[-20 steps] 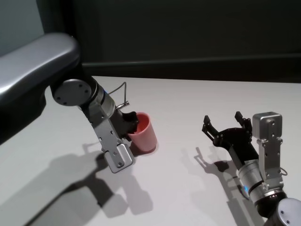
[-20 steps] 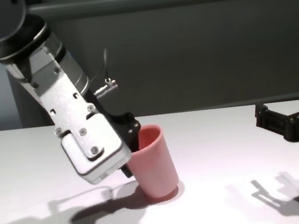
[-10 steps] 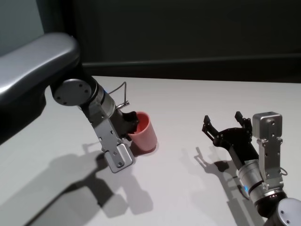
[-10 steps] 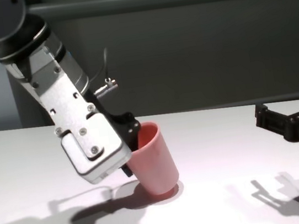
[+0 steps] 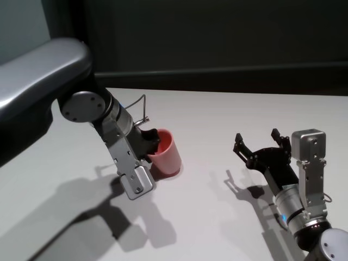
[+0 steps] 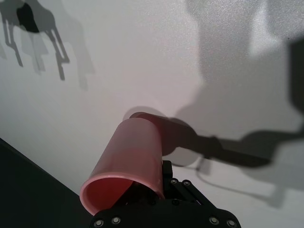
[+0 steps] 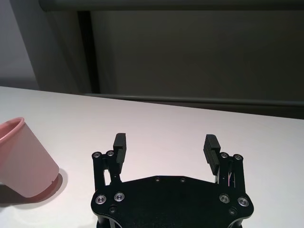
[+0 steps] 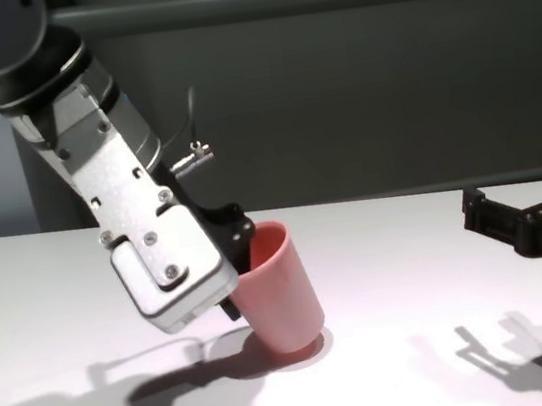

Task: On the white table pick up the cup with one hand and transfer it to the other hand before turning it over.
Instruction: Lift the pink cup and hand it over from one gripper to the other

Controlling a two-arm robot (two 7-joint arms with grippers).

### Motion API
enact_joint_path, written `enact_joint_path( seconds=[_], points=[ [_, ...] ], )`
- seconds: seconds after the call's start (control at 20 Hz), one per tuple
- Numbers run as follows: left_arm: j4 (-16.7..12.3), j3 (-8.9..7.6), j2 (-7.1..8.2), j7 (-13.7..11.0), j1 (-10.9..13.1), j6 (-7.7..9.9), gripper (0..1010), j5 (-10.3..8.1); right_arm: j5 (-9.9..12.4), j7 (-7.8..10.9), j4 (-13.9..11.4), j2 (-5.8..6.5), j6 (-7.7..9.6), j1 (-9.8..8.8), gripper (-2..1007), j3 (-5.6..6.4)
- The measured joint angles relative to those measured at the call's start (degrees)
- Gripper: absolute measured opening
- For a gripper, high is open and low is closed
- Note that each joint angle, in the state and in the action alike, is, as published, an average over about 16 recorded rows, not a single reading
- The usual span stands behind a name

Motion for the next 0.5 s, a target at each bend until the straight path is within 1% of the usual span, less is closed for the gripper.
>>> enact_joint_path(
  seconds=[0.2, 0.5],
  points=[
    [0.0, 0.44, -0.09, 0.0, -0.3, -0.36, 47, 0.16, 0.0, 0.00, 0.0, 0.00, 0.00, 0.00, 1002, 0.00],
    [-0.1, 1.39, -0.21, 0.3, -0.9, -1.41, 47, 0.21, 0.0, 0.00, 0.0, 0.00, 0.00, 0.00, 1002, 0.00]
  ],
)
